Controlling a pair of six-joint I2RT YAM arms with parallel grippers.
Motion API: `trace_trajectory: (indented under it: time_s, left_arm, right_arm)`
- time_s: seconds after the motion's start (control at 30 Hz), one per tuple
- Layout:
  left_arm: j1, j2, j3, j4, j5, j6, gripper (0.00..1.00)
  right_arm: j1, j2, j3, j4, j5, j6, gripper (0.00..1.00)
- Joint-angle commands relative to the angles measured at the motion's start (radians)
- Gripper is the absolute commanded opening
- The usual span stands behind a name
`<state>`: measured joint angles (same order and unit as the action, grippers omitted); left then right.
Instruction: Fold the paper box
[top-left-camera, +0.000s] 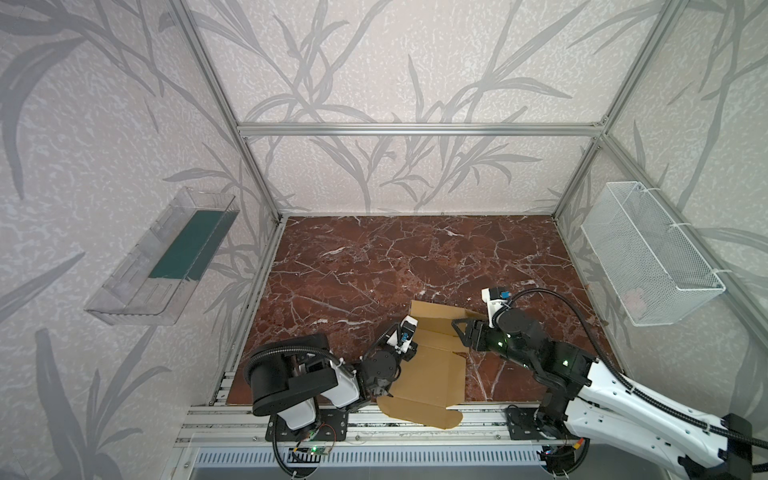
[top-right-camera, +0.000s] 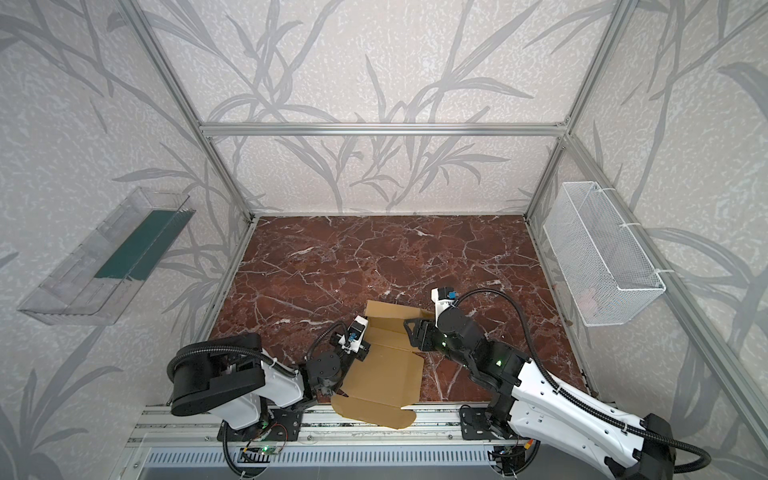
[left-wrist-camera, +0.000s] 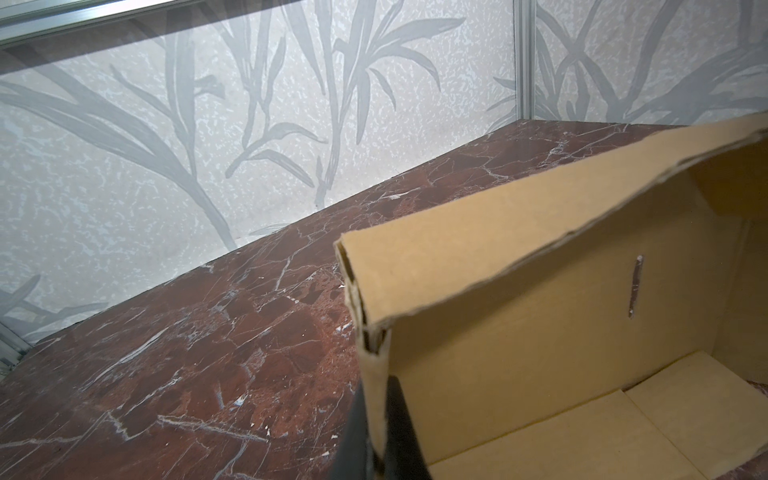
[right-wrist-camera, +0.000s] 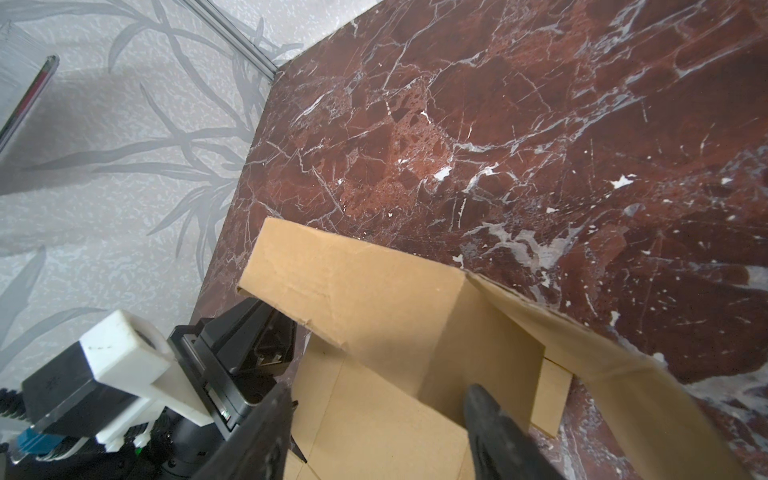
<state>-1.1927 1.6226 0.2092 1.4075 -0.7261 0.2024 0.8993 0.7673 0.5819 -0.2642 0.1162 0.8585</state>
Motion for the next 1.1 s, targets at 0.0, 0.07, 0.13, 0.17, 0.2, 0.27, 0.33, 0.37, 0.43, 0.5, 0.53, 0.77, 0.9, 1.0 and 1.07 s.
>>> trace_trajectory:
  time_s: [0.0,0.07,0.13,0.17,0.2,0.27,0.33,0.37,0.43,0.5,0.53,0.77,0.9,1.0,1.07]
  left_arm:
    - [-0.011,0.010,0.019,0.006,0.000,0.033,0.00]
    - [-0.019,0.023,0.025,0.008,-0.003,0.027,0.00]
    - [-0.025,0.031,0.027,0.009,-0.012,0.015,0.00]
    - [-0.028,0.035,0.029,0.009,-0.017,0.009,0.00]
    - [-0.030,0.039,0.030,0.009,-0.023,0.005,0.00]
    - [-0.034,0.039,0.029,0.010,-0.028,-0.003,0.00]
    - [-0.036,0.040,0.028,0.008,-0.038,-0.012,0.00]
    - [-0.036,0.040,0.027,0.008,-0.041,-0.018,0.00]
    - [-0.036,0.044,0.025,0.008,-0.048,-0.034,0.00]
    - [-0.039,0.051,0.027,0.008,-0.056,-0.047,0.00]
    - [-0.040,0.056,0.028,0.009,-0.065,-0.054,0.00]
    - [-0.050,0.092,0.050,0.008,-0.093,-0.092,0.00]
    - [-0.054,0.104,0.062,0.009,-0.108,-0.089,0.00]
    - [-0.056,0.103,0.065,0.008,-0.124,-0.079,0.00]
    - [-0.056,0.100,0.064,0.009,-0.131,-0.068,0.00]
  right_arm:
    - [-0.014,0.005,-0.005,0.066,-0.024,0.018,0.61]
    - [-0.026,0.013,-0.009,0.077,-0.042,0.028,0.59]
    - [-0.042,0.020,-0.020,0.099,-0.066,0.041,0.56]
    - [-0.053,0.023,-0.028,0.113,-0.083,0.051,0.54]
    - [-0.064,0.025,-0.038,0.127,-0.102,0.062,0.53]
    - [-0.081,0.030,-0.052,0.143,-0.123,0.078,0.50]
    - [-0.086,0.030,-0.058,0.144,-0.128,0.086,0.47]
    - [-0.087,0.028,-0.064,0.151,-0.130,0.089,0.46]
    - [-0.086,0.024,-0.077,0.159,-0.129,0.099,0.43]
    - [-0.087,0.020,-0.095,0.171,-0.127,0.110,0.41]
    - [-0.085,0.015,-0.105,0.175,-0.125,0.116,0.39]
    - [-0.085,-0.028,-0.156,0.209,-0.097,0.131,0.31]
    - [-0.086,-0.039,-0.169,0.208,-0.087,0.133,0.29]
    - [-0.087,-0.042,-0.178,0.217,-0.087,0.138,0.29]
    - [-0.088,-0.053,-0.177,0.212,-0.088,0.136,0.29]
